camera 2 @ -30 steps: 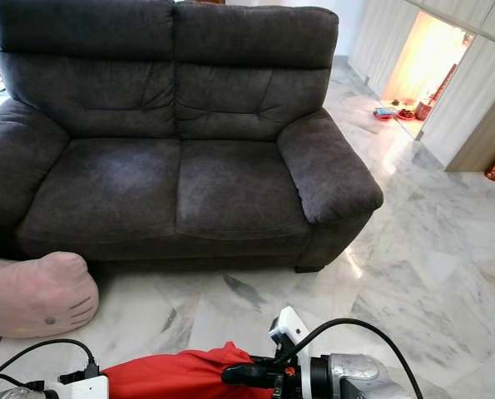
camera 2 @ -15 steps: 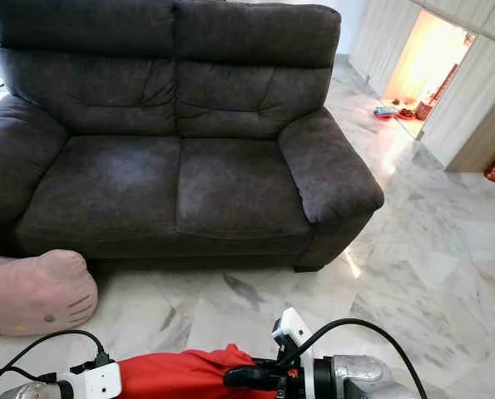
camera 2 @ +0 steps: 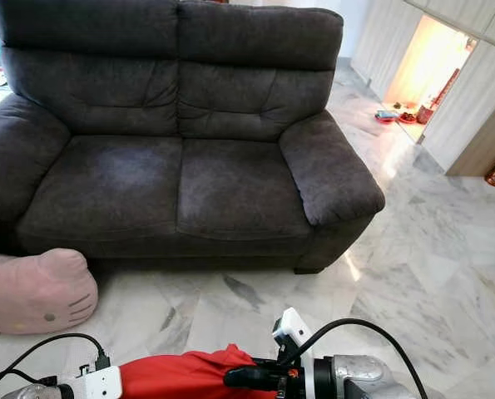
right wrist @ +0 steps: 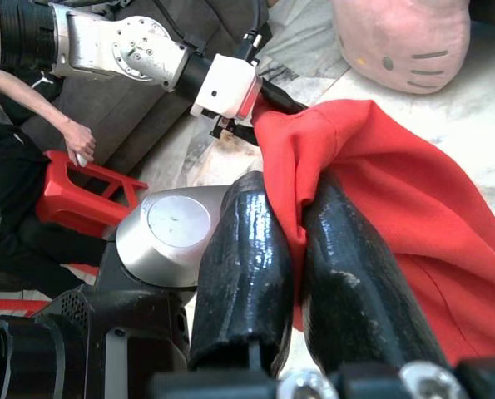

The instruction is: Move the pillow to the sofa from floor

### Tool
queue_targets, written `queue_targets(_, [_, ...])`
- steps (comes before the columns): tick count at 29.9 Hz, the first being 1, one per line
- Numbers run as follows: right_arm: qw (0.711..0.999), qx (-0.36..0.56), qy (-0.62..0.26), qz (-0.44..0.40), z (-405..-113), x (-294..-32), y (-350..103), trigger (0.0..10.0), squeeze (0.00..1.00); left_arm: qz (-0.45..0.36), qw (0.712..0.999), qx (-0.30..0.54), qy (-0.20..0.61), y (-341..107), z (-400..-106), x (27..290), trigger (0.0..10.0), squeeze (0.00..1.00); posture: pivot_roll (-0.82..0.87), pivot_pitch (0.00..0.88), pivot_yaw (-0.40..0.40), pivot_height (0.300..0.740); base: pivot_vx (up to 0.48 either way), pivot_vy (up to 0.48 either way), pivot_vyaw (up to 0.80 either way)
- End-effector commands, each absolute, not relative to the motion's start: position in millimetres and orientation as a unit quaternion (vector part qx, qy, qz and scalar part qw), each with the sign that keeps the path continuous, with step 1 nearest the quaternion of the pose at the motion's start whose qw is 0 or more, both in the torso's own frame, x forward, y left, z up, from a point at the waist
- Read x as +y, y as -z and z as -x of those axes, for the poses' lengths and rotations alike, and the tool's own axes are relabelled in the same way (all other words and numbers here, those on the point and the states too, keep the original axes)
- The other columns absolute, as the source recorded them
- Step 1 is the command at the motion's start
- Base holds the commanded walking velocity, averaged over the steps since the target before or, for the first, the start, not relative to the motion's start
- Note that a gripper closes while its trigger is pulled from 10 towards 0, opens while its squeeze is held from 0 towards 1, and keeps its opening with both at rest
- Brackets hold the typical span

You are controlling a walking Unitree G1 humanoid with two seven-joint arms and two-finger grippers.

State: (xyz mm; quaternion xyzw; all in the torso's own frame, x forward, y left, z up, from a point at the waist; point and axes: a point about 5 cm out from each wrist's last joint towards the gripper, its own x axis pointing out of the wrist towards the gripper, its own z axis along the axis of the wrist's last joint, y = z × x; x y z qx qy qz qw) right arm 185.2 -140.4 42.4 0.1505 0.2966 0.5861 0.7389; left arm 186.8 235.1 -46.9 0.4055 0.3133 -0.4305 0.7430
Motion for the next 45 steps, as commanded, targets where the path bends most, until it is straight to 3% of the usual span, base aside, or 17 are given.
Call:
queue_targets(1, [0.737, 0.252, -0.609, -0.148, -193, -135, -57, 10.0, 0.00, -0.399, 0.742, 0.317, 0.435, 47, -184, 237, 0.0, 0.00, 0.09, 0.000, -0.133, 0.740, 0.000, 0.000, 0.00])
queue_targets(13, [0.743, 0.252, -0.603, -0.145, -195, -133, -53, 10.0, 0.00, -0.395, 0.752, 0.313, 0.425, 47, -184, 237, 0.0, 0.00, 0.09, 0.000, -0.125, 0.740, 0.000, 0.000, 0.00])
queue_targets(16, [0.756, 0.256, -0.587, -0.134, -198, -134, -47, 10.0, 0.00, -0.388, 0.768, 0.301, 0.412, 43, -189, 237, 0.0, 0.00, 0.09, 0.000, -0.121, 0.740, 0.000, 0.000, 0.00])
queue_targets(21, [0.813, 0.256, -0.517, -0.084, -214, -139, -34, 10.0, 0.00, -0.372, 0.821, 0.261, 0.345, 31, -208, 238, 0.0, 0.00, 0.09, 0.000, -0.114, 0.740, 0.000, 0.000, 0.00])
queue_targets(22, [0.842, 0.249, -0.473, -0.071, -225, -142, -30, 10.0, 0.00, -0.367, 0.852, 0.233, 0.293, 22, -221, 240, 0.0, 0.00, 0.09, 0.000, -0.113, 0.740, 0.000, 0.000, 0.00])
queue_targets(23, [0.851, 0.245, -0.459, -0.067, -228, -143, -29, 10.0, 0.00, -0.363, 0.861, 0.225, 0.276, 19, -225, 241, 0.0, 0.00, 0.10, 0.000, -0.111, 0.740, 0.000, 0.000, 0.00])
queue_targets(24, [0.872, 0.240, -0.424, -0.048, -235, -146, -27, 10.0, 0.00, -0.348, 0.883, 0.201, 0.244, 11, -233, 240, 10.0, 0.00, 0.10, 0.000, -0.111, 0.740, 0.000, 0.000, 0.00])
queue_targets(26, [0.912, 0.226, -0.343, -0.008, -251, -153, -23, 10.0, 0.00, -0.290, 0.934, 0.133, 0.158, -13, -256, 239, 10.0, 0.00, 0.10, 0.000, -0.110, 0.740, 0.000, 0.000, 0.00])
queue_targets(31, [0.945, 0.226, -0.231, 0.053, -266, -160, -15, 10.0, 0.00, -0.217, 0.971, 0.053, 0.080, -42, -282, 227, 10.0, 0.00, 0.11, 0.000, -0.112, 0.740, 0.000, 0.000, 0.00])
queue_targets(34, [0.957, 0.222, -0.166, 0.085, -271, -166, -11, 10.0, 0.00, -0.194, 0.978, 0.026, 0.073, -54, -292, 216, 10.0, 0.00, 0.11, 0.000, -0.112, 0.740, 0.000, 0.000, 0.00])
queue_targets(39, [0.979, 0.191, -0.049, 0.059, -279, -178, -12, 10.0, 0.00, -0.146, 0.987, 0.017, 0.068, -59, -298, 201, 10.0, 0.00, 0.11, 0.000, -0.108, 0.740, 0.000, 0.000, 0.00])
queue_targets(45, [0.985, 0.173, -0.014, -0.007, -281, -176, -11, 10.0, 0.00, -0.092, 0.995, 0.013, 0.042, -61, -298, 197, 10.0, 0.00, 0.11, 0.000, -0.110, 0.740, 0.000, 0.000, 0.00])
